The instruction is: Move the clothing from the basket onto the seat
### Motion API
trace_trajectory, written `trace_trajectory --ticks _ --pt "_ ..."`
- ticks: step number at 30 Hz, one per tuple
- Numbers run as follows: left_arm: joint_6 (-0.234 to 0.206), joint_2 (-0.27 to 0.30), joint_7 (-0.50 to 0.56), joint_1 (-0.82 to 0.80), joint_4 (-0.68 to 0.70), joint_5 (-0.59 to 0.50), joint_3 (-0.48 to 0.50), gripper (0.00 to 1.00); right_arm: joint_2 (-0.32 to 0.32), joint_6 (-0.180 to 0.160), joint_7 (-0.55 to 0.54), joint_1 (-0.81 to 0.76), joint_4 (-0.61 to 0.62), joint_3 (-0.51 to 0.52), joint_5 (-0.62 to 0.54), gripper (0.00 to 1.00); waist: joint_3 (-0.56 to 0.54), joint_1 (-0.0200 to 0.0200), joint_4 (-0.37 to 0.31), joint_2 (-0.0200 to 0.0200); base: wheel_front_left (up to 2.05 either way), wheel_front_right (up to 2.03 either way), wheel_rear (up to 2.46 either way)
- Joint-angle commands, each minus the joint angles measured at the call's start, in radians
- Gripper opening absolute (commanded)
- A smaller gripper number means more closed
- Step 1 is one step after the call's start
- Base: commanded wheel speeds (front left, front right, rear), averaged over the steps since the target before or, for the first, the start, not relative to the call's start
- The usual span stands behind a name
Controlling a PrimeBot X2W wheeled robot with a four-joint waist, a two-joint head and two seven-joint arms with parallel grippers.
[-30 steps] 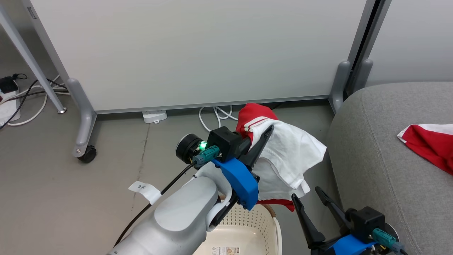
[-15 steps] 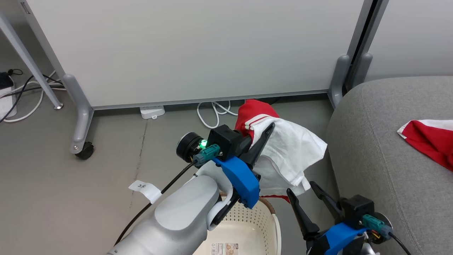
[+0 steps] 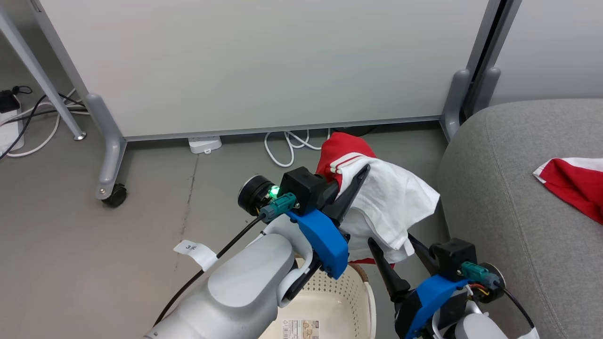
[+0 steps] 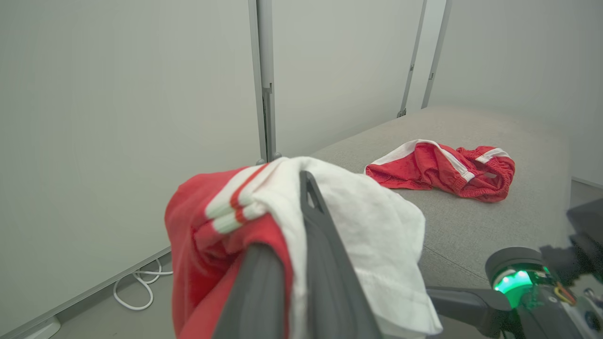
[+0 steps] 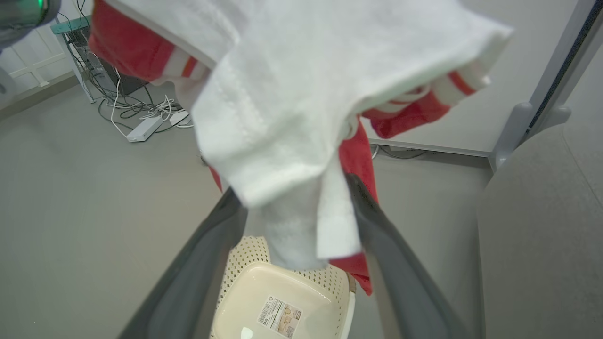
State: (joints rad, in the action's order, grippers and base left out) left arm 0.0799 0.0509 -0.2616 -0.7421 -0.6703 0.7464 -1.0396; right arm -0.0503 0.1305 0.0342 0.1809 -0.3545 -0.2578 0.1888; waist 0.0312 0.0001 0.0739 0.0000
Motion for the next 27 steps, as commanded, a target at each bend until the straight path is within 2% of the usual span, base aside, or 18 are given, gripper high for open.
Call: trace_trajectory --ticks 1,17,27 --pt "0.002 -0.001 -0.005 -0.021 0.005 -0.005 0.000 0.00 0.000 0.001 0.010 0.028 -0.019 -0.010 0.013 1.00 0.001 -0.0001 0.002 0.0000 0.00 0.00 0.00" --pt "0.004 -0.001 -0.005 -0.023 0.009 0.002 -0.021 0.00 0.000 0.001 0.086 0.219 -0.240 -0.128 0.126 1.00 0.003 -0.0001 0.004 0.0000 0.00 0.00 0.00" --pt "0.001 -0.001 -0.005 -0.027 0.009 0.005 -0.026 0.00 0.000 0.001 0.135 0.280 -0.344 -0.173 0.161 1.00 0.003 -0.0001 0.005 0.0000 0.00 0.00 0.00"
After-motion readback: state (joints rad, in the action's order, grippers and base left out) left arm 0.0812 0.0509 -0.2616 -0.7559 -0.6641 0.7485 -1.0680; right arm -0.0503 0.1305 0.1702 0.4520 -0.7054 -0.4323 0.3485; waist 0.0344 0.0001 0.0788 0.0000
